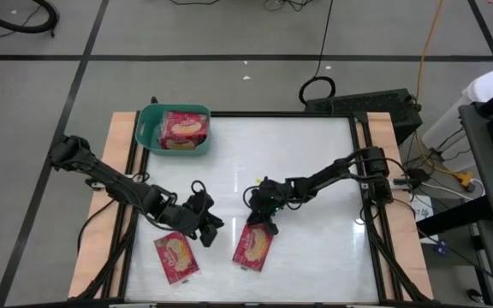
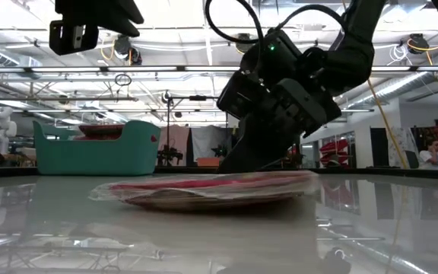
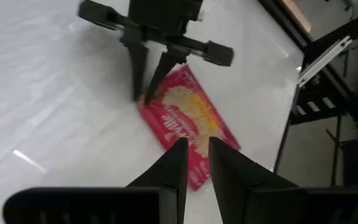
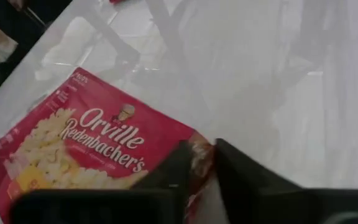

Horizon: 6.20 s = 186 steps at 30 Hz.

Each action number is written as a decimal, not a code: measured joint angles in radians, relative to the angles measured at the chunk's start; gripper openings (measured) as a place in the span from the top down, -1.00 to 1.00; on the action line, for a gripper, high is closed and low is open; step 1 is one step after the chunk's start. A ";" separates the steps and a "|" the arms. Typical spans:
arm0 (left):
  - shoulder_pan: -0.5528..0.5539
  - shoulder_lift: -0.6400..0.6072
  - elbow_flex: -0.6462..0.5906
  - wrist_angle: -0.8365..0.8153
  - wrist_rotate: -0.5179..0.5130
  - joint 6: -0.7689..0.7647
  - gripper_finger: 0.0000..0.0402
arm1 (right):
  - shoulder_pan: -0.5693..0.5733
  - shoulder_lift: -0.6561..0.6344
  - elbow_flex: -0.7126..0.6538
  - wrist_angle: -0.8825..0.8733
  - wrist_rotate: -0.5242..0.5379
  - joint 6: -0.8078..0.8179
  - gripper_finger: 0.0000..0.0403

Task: Sort popcorn bags into baskets
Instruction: Put the red popcorn bag into the green bin

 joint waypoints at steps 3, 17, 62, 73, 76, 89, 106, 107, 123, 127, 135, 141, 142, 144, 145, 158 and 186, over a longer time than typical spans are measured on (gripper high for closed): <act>0.006 0.000 0.000 -0.013 -0.022 0.007 0.68 | 0.001 -0.019 -0.001 -0.020 -0.005 0.085 0.95; 0.039 0.189 -0.023 0.228 -0.059 0.008 -0.07 | -0.019 -0.337 -0.006 -0.303 0.030 0.094 1.00; 0.387 0.082 0.088 0.358 0.342 0.371 0.91 | -0.155 -0.992 0.077 -0.809 0.223 0.416 0.58; 0.533 0.068 0.331 -0.044 0.487 0.643 0.91 | -0.270 -0.769 0.352 -1.012 0.020 0.303 0.13; 0.559 0.069 0.332 -0.040 0.493 0.664 0.91 | -0.290 -0.703 0.368 -0.973 -0.033 0.264 0.08; 0.630 0.069 0.332 -0.014 0.563 0.773 0.83 | -0.307 -0.528 0.371 -0.820 -0.113 0.121 0.73; 0.729 0.005 0.336 0.133 0.354 0.742 0.09 | -0.465 -0.804 0.353 -1.097 -0.014 0.260 0.97; 0.740 -0.005 0.336 0.135 0.336 0.736 0.02 | -0.476 -0.836 0.343 -1.087 0.007 0.278 0.97; 0.676 0.121 0.332 0.686 0.199 0.505 -0.20 | -0.543 -1.079 -0.128 0.126 0.320 0.730 0.95; 0.639 0.199 0.333 0.901 0.080 0.505 -0.20 | -0.543 -1.067 -0.215 0.312 0.347 0.856 0.95; 0.590 0.363 0.333 1.181 -0.080 0.449 -0.20 | -0.544 -1.063 -0.231 0.339 0.365 0.875 0.96; 0.552 0.462 0.349 1.260 -0.101 0.390 -0.07 | -0.542 -1.061 -0.231 0.335 0.364 0.883 0.96; 0.546 0.476 0.355 1.258 -0.101 0.389 -0.03 | -0.537 -1.061 -0.231 0.333 0.359 0.883 0.96; 0.536 0.505 0.376 1.261 -0.104 0.399 0.03 | -0.533 -1.061 -0.230 0.316 0.337 0.883 0.96; 0.531 0.517 0.389 1.275 -0.103 0.409 0.06 | -0.532 -1.061 -0.230 0.298 0.329 0.881 0.96; 0.517 0.646 0.479 1.435 -0.286 0.446 -0.07 | -0.520 -1.059 -0.322 0.326 0.295 0.883 0.96; 0.532 0.656 0.446 1.367 -0.363 0.314 0.92 | -0.518 -1.070 -0.409 0.262 0.281 0.858 0.63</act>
